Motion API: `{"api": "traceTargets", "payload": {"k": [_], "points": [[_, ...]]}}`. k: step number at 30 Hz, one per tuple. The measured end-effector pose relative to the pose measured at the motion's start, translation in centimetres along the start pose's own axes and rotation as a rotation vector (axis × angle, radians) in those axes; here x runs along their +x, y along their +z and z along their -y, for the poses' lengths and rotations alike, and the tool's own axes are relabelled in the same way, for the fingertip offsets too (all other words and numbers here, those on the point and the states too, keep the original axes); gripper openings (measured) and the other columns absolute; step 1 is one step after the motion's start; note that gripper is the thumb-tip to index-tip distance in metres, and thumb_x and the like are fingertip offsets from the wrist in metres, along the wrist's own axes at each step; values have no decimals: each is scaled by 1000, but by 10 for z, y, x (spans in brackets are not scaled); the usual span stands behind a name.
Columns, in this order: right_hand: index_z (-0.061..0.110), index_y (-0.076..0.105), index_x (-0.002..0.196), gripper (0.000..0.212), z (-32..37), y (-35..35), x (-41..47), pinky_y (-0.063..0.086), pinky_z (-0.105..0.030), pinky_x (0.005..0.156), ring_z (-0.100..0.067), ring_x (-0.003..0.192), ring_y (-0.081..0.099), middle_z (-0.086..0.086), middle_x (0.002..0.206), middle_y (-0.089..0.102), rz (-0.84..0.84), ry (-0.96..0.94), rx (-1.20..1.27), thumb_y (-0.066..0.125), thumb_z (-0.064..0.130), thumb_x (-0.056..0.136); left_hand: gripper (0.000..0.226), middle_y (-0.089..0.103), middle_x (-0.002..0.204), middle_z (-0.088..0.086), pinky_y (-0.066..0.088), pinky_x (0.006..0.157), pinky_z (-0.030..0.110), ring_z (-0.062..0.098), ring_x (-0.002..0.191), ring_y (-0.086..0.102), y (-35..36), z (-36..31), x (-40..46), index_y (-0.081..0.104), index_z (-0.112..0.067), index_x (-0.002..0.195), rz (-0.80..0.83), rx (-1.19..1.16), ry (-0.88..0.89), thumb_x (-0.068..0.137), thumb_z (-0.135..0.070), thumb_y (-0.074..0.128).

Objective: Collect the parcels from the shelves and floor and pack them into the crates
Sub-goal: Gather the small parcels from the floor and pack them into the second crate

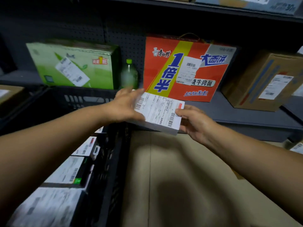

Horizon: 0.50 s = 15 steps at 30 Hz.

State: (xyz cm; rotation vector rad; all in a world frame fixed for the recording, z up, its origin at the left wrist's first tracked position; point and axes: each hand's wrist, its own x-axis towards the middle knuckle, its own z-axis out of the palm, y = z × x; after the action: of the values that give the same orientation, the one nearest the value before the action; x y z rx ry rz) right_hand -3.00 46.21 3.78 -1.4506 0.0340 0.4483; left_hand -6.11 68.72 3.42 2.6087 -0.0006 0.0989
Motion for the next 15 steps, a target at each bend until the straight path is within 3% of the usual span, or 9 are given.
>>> {"api": "traceTargets", "payload": {"k": [3, 6, 10, 14, 15], "points": [[6, 61, 108, 19, -8, 34, 2, 59, -34, 71, -18, 85, 70, -13, 105, 70, 94, 12, 53, 51, 3, 92, 123, -10, 158, 6, -9, 114, 44, 21, 143, -19, -28, 29, -14, 6, -30, 150, 13, 331, 80, 53, -69, 72], [2, 58, 119, 28, -22, 68, 2, 58, -37, 76, -23, 95, 69, -16, 109, 69, 162, 28, 41, 53, 2, 91, 120, 1, 158, -1, -13, 113, 47, 19, 143, -15, -50, 56, -38, 11, -27, 149, -4, 516, 184, 54, -69, 71], [6, 60, 114, 26, -43, 119, -3, 57, -36, 78, -21, 94, 69, -13, 107, 70, 237, 24, -54, 60, 4, 87, 115, 26, 141, 5, 0, 115, 41, 20, 134, 14, -49, 84, -76, 7, -18, 148, 35, 618, 268, 60, -61, 67], [12, 61, 113, 26, -57, 162, -4, 54, -19, 57, -9, 80, 70, -5, 103, 71, 327, -3, -248, 64, 13, 87, 117, 33, 127, 8, 26, 106, 32, 23, 117, 30, -47, 113, -113, 8, -7, 147, 20, 604, 204, 59, -67, 58], [12, 61, 115, 27, -60, 170, -4, 54, -17, 59, -10, 83, 69, -4, 104, 71, 358, -18, -331, 63, 15, 88, 118, 33, 125, 8, 29, 105, 32, 22, 115, 31, -46, 122, -121, 9, -6, 146, 35, 589, 190, 58, -68, 57]]}}
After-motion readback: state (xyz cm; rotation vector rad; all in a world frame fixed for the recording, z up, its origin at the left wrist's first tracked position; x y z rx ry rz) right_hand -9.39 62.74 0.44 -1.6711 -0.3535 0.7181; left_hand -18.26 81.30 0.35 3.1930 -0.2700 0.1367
